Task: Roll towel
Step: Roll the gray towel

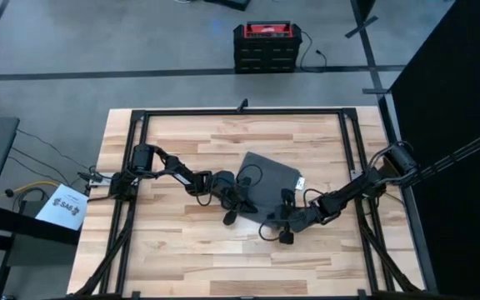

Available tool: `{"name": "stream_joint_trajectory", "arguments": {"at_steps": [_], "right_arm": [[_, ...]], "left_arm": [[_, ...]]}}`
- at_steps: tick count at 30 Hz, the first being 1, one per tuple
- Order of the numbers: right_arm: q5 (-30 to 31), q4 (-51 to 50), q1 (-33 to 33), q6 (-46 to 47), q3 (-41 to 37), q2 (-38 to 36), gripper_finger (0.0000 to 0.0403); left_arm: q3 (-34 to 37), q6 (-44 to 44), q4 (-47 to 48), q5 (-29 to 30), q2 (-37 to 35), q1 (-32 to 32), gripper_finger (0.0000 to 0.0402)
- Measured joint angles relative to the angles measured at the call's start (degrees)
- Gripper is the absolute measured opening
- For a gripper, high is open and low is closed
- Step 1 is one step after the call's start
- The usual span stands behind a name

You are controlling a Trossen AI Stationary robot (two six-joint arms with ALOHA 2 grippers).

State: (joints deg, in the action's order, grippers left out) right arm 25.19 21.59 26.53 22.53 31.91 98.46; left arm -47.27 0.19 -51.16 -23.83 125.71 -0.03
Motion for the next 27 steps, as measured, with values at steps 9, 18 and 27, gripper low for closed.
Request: {"name": "stream_joint_trajectory", "arguments": {"at_steps": [9,18,27], "right_arm": [[1.3,2.5,1.8,3.9,-3.0,-0.1,0.0000],[-3.8,0.3,2.5,1.0,-3.0,-0.2,0.0000],[-4.2,-0.8,2.6,0.1,-3.0,-0.5,0.0000]], "left_arm": [[0.0,0.3,-0.3,-0.1,0.0,0.0,0.0000],[0.0,-0.3,-0.8,-1.2,-1.0,1.3,0.0000],[0.3,1.3,2.7,9.5,-2.9,3.0,0.0000]]}}
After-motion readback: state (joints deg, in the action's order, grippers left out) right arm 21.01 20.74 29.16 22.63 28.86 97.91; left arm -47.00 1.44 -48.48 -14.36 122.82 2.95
